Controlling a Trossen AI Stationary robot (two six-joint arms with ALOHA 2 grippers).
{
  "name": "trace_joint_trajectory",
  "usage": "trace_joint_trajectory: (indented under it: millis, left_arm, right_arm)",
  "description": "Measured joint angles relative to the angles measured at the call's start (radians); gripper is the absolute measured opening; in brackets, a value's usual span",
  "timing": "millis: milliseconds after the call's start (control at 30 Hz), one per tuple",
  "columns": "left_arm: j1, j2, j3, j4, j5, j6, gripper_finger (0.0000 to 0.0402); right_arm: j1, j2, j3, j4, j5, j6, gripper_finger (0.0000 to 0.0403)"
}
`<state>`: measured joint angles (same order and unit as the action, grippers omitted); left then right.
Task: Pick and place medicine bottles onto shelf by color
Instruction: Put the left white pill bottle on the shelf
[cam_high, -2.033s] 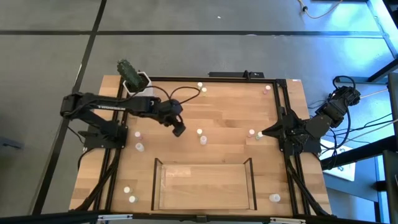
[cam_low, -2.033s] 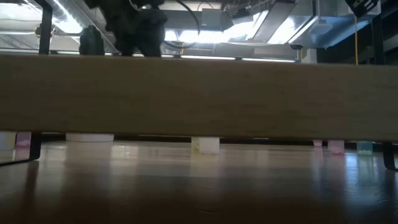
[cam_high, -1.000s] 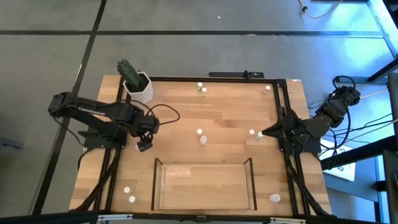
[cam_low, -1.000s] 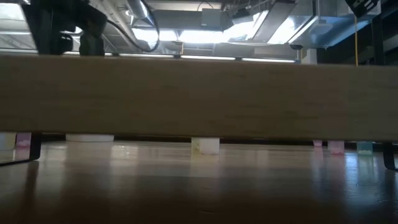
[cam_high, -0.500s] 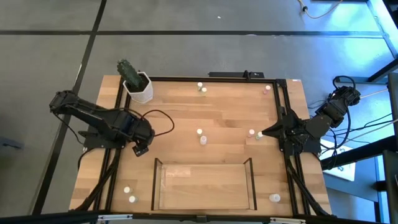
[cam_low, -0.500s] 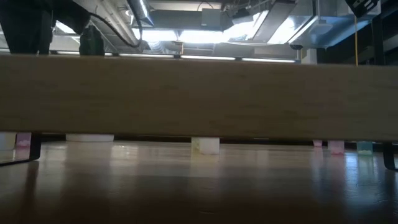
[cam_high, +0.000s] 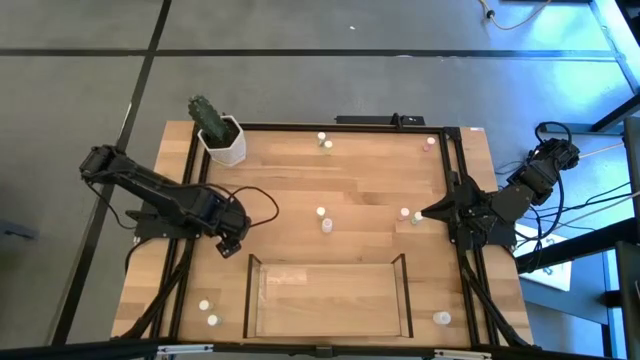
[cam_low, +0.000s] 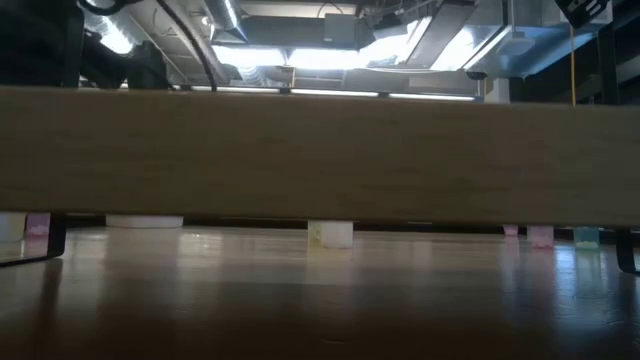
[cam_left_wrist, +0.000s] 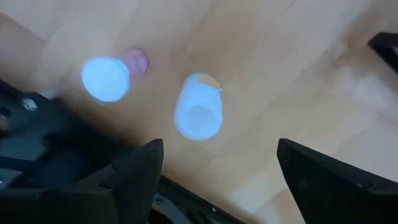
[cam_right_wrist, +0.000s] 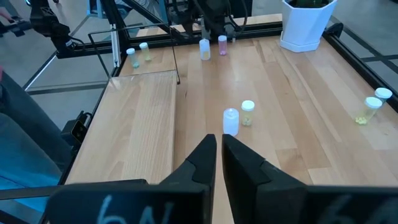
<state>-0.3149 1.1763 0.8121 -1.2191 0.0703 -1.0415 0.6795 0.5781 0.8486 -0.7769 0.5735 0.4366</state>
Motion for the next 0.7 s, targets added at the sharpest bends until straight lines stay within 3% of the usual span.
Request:
trace_joint_trajectory:
  millis: [700]
  left_arm:
    - [0.0, 0.0, -0.135, 0.131, -0.054, -0.048, 0.0308]
  right_arm:
    - [0.0, 0.0, 0.0, 0.0, 0.0, 0.0, 0.003]
